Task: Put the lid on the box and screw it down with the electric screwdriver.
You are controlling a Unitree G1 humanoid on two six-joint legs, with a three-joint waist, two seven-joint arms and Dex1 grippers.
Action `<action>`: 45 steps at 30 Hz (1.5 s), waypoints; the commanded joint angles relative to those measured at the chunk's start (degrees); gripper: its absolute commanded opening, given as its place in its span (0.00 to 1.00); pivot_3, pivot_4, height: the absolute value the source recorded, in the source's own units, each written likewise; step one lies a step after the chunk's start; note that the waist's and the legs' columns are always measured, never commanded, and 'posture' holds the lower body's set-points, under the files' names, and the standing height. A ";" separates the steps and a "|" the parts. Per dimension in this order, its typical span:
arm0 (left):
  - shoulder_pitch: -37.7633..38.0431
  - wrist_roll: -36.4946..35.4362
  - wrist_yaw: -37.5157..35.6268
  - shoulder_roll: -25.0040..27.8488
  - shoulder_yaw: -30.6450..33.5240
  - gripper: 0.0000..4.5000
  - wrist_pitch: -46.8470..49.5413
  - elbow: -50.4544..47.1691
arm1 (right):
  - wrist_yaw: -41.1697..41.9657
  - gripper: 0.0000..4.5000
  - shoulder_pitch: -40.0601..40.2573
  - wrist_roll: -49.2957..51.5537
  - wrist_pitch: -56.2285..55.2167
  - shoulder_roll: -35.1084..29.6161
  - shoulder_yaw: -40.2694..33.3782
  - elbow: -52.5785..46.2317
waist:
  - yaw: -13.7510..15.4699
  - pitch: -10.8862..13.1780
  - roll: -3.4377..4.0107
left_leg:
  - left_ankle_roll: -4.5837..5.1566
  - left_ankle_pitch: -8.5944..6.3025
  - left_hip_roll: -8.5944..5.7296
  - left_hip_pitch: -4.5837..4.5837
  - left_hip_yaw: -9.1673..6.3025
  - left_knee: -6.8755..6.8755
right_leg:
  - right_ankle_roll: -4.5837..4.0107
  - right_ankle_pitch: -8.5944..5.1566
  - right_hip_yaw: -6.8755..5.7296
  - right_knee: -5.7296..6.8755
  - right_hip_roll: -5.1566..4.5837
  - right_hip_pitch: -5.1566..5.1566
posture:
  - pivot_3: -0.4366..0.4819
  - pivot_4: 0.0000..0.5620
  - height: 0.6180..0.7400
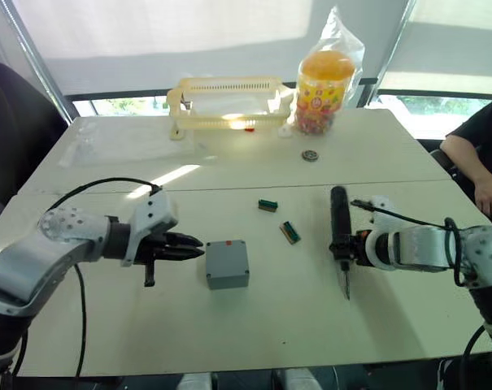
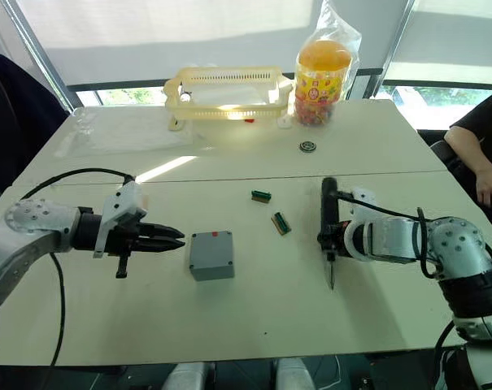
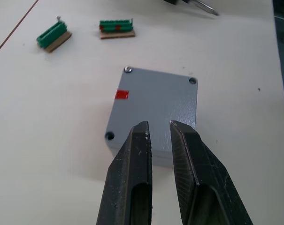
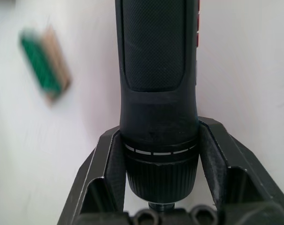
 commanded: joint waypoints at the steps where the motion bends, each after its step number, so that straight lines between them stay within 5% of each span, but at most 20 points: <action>1: -1.92 1.49 -2.69 -0.99 -1.80 0.15 -2.07 2.13 | 2.47 0.39 -1.48 -16.11 -9.11 1.65 -5.42 -10.54 | -0.22 0.00 0.00 | 0.00 0.00 0.02 0.00 0.00 -0.02 | 0.02 0.01 0.00 0.00 0.03 -0.03 | 0.48 0.27 1.00; 7: -3.22 3.17 -1.88 -6.03 -5.11 0.15 -2.36 3.48 | 23.46 0.39 -1.16 -46.16 -25.59 9.30 -1.90 -24.01 | -0.20 0.02 0.04 | 0.00 0.00 0.13 0.00 -0.04 -0.15 | 0.02 0.01 0.00 0.18 0.16 -0.23 | 0.48 0.27 1.00; 17: 0.03 10.34 1.39 -9.21 -7.60 0.15 -5.67 4.26 | 56.30 0.39 4.72 -64.22 -37.97 24.05 9.60 -26.57 | 0.17 0.00 0.01 | 0.00 0.00 0.32 -0.01 -0.11 0.01 | -0.07 0.03 0.04 0.28 0.42 -0.21 | 0.48 0.27 1.00; 30: 5.09 12.20 3.72 -9.49 -6.75 0.15 -6.87 3.72 | 69.15 0.39 8.19 -78.70 -41.95 35.86 13.94 -19.73 | 0.11 -0.03 0.02 | 0.00 0.01 0.34 0.06 -0.11 0.00 | -0.08 0.05 0.06 0.36 0.45 -0.20 | 0.48 0.27 1.00; 45: 5.14 11.99 4.16 -9.74 -6.62 0.15 -6.36 3.49 | 74.16 0.39 9.87 -85.35 -42.48 40.77 12.48 -17.00 | 0.05 -0.05 0.01 | -0.01 0.01 0.34 0.12 -0.11 0.00 | -0.08 0.05 0.06 0.45 0.45 -0.19 | 0.48 0.27 1.00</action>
